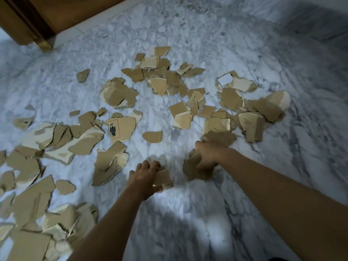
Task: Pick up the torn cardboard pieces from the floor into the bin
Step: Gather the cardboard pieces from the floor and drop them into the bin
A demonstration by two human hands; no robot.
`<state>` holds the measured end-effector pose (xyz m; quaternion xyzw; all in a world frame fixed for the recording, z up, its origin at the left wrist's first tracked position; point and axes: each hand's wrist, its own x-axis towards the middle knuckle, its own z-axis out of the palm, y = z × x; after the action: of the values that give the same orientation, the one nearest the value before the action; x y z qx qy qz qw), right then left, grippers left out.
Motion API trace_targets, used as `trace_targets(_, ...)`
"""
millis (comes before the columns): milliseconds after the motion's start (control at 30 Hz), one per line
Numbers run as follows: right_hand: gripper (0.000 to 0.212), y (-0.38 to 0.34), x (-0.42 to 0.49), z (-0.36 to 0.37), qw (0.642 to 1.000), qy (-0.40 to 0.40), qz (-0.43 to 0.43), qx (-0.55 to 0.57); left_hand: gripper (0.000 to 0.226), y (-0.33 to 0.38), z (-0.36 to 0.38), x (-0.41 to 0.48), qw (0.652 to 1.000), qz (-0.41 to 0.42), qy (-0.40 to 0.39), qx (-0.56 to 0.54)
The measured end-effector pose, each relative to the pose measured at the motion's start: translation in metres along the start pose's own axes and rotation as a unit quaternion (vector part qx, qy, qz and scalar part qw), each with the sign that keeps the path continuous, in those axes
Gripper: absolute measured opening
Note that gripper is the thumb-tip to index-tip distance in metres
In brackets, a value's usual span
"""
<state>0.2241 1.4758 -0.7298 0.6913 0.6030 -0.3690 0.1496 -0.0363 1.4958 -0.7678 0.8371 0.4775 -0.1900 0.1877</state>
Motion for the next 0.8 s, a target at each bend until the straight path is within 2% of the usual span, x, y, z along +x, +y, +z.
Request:
trace_targets(100, 0.070, -0.002, 0.004, 0.032, 0.992, 0.090, 0.007, -0.092, 0.068, -0.002, 0.000, 0.008, 0.998, -0.012, -0.041, 0.050)
trace_targets(200, 0.085, 0.001, 0.009, 0.040, 0.996, 0.080, 0.034, -0.033, 0.069, -0.009, -0.009, 0.024, 0.999, -0.025, -0.044, 0.011)
trace_targets(267, 0.076, 0.005, 0.014, 0.041, 0.996, 0.068, 0.038, -0.035, 0.083, -0.016, -0.025, 0.048, 0.999, -0.027, -0.014, -0.032)
trace_targets(333, 0.068, 0.009, 0.019, 0.043, 0.997, 0.055, 0.022, -0.059, 0.088, -0.020, -0.042, 0.079, 0.999, -0.019, 0.022, -0.029)
trace_targets(533, 0.057, 0.016, 0.021, 0.045, 0.993, 0.084, -0.012, -0.079, 0.068, -0.008, -0.040, 0.122, 0.998, -0.016, 0.055, 0.025)
trace_targets(700, 0.056, 0.013, 0.011, 0.047, 0.993, 0.082, -0.015, -0.079, 0.050, 0.005, -0.032, 0.121, 0.994, -0.021, 0.087, -0.061)
trace_targets(800, 0.056, 0.013, 0.008, 0.044, 0.993, 0.061, -0.035, -0.091, 0.056, 0.009, -0.031, 0.120, 0.994, -0.062, 0.082, -0.040)
